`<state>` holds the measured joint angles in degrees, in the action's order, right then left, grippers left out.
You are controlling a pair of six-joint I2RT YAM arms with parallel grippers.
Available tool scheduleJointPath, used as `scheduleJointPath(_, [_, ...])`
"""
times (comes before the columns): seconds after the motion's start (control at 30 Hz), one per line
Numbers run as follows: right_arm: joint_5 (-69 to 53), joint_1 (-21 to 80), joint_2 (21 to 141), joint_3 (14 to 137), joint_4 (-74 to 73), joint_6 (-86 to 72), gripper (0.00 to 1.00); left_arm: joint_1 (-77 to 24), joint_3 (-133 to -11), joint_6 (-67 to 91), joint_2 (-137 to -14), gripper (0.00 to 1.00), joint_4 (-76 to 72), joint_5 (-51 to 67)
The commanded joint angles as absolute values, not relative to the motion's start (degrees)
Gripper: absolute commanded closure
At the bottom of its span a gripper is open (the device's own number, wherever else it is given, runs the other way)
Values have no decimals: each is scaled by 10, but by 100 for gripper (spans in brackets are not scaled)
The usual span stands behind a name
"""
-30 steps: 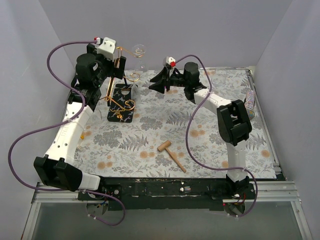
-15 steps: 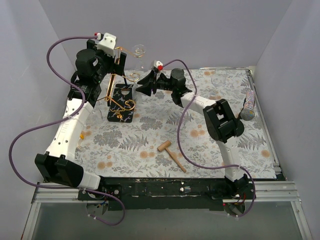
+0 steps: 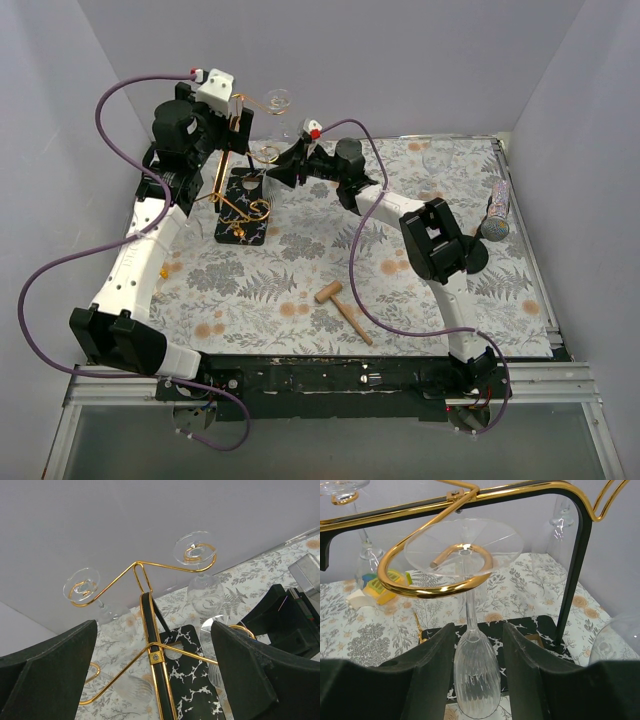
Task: Take the wine glass off the wine glass rack
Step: Pick up the wine glass from the wine rack.
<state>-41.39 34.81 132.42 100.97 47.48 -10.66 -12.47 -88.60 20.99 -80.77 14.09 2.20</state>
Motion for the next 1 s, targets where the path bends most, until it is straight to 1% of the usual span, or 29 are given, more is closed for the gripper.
scheduleJointPath(0.0, [-397, 355, 1332, 1046, 497, -111, 51, -120, -877, 208, -779, 2, 144, 23])
scheduleJointPath(0.43, [-397, 360, 1339, 1053, 485, -115, 60, -120, -862, 210, -768, 2, 143, 24])
scheduleJointPath(0.63, [-402, 360, 1335, 1055, 486, -112, 71, -121, -865, 211, -771, 2, 144, 26])
scheduleJointPath(0.7, [-407, 359, 1331, 1054, 486, -111, 81, -121, -865, 211, -773, 2, 143, 28])
scheduleJointPath(0.73, [-410, 359, 1330, 1052, 486, -111, 88, -121, -865, 211, -773, 2, 143, 28])
scheduleJointPath(0.77, [-411, 358, 1326, 1051, 488, -111, 93, -121, -865, 211, -773, 2, 143, 29])
scheduleJointPath(0.83, [-413, 355, 1321, 1049, 490, -112, 99, -121, -866, 211, -773, 2, 144, 29])
scheduleJointPath(0.97, [-412, 349, 1316, 1052, 492, -112, 99, -120, -867, 209, -773, 2, 143, 25])
